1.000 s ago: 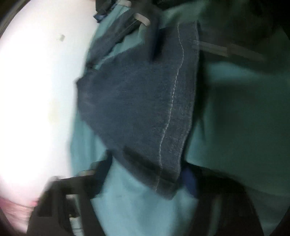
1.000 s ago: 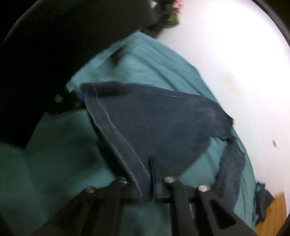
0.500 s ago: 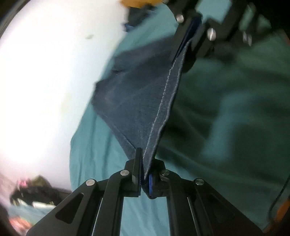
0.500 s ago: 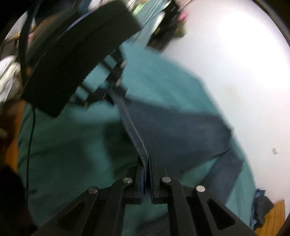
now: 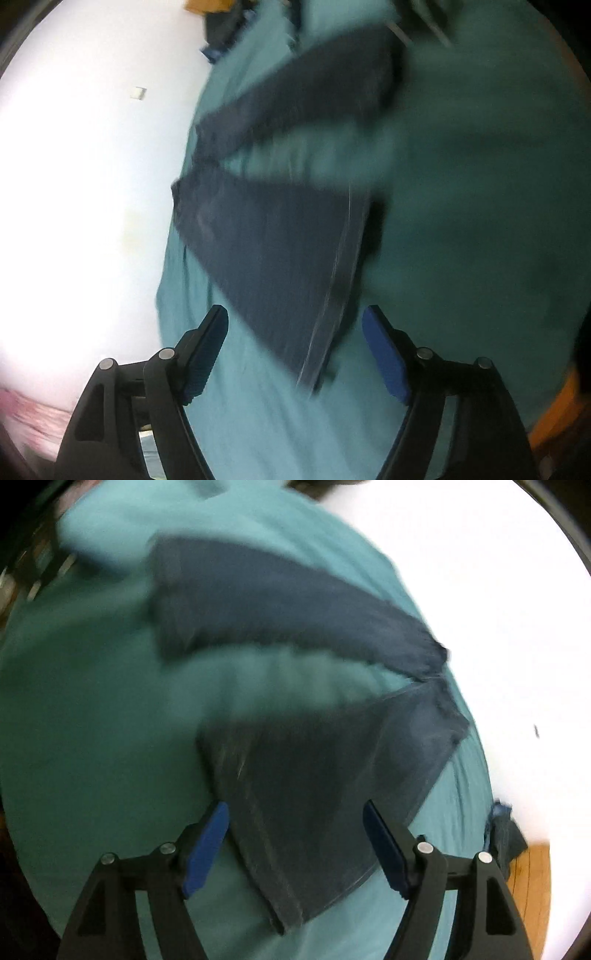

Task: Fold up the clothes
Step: 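Pull the leg hems apart with both grippers to straighten the legs, then release the hems and open both grippers above the flattened jeans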

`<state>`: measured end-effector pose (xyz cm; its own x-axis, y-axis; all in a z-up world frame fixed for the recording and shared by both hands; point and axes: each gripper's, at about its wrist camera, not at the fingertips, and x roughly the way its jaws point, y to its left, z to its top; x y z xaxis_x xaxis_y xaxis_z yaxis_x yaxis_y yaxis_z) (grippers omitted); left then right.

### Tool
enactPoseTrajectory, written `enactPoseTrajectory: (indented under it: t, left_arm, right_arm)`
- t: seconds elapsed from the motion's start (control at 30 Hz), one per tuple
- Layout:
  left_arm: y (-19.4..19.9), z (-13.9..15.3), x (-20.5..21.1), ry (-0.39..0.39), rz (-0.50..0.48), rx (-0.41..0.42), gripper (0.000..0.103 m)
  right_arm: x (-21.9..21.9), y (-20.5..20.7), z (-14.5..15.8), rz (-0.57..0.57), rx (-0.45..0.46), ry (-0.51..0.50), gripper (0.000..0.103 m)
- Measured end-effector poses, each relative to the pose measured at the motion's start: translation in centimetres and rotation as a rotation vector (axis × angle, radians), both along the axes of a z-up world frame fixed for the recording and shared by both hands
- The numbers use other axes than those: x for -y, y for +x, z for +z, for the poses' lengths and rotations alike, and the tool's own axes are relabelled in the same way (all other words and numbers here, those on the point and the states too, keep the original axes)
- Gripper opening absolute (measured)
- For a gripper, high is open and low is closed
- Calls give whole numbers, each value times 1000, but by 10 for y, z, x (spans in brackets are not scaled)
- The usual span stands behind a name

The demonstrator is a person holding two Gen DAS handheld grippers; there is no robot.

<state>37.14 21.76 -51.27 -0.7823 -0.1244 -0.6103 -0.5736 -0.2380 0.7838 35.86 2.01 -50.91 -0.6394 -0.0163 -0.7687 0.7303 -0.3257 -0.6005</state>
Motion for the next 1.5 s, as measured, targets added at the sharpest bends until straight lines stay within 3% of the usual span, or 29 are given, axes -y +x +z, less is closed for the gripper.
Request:
enactPoseTrajectory:
  t: [0.07,0.1,0.13,0.2,0.23,0.27,0.3,0.4,0.5,0.6,0.67,0.73,0.83,0.93,1.0,1.07,1.23,1.33,1.5]
  left_arm:
    - [-3,4,-31,49,3,7,77]
    - [-5,3,-42,60,0,9,77]
    - [-9,-2,-49,53,-8,10,77]
    - [-34,-6,-57,37,-31,4,77]
    - [-43,-4,-55,36,-34,-6,77]
    - [-52,-2,-54,34,-37,-17,77]
    - [-61,0,-50,32,-34,-18,77]
    - [-74,10,-35,21,-15,5,77]
    - [-69,17,-26,5,-34,20,77]
    - [-59,16,-28,-9,-74,44,78]
    - [-42,10,-35,-56,-122,52,80]
    - [-39,14,-42,-74,-114,40,80]
    - [-45,26,-53,-78,-55,7,80]
    - [-61,57,-69,-45,105,-35,81]
    - [-74,81,-84,-1,228,-53,81]
    - [-87,99,-102,71,351,-55,82]
    - [-119,138,-151,272,659,-46,82]
    - [-133,154,-179,354,807,-95,82]
    - [-135,156,-189,401,933,-210,83]
  right_arm:
    - [-6,0,-26,53,-40,79,73]
    - [-6,-2,-37,73,-74,109,79]
    - [-4,-7,-39,73,-94,95,87]
    - [-2,-18,-37,60,-93,25,83]
    - [-1,-24,-34,46,-72,-25,38]
    - [5,-30,-30,27,-28,-65,11]
    - [7,-31,-27,-1,-53,-72,4]
    - [4,-17,0,13,-69,-164,4]
    - [0,9,12,68,-10,-164,4]
    - [-4,20,0,41,127,-135,8]
    - [-8,20,-7,-15,226,-133,20]
    - [-21,11,10,-119,280,-185,53]
    - [-47,-11,46,-279,295,-223,79]
    - [-85,-56,85,-495,331,-276,81]
    - [-119,-89,114,-655,383,-380,82]
    - [-148,-118,131,-770,451,-499,91]
    - [-222,-214,130,-1055,706,-1032,92]
    - [-229,-277,102,-1098,843,-1074,92]
    - [-239,-335,90,-981,932,-949,92]
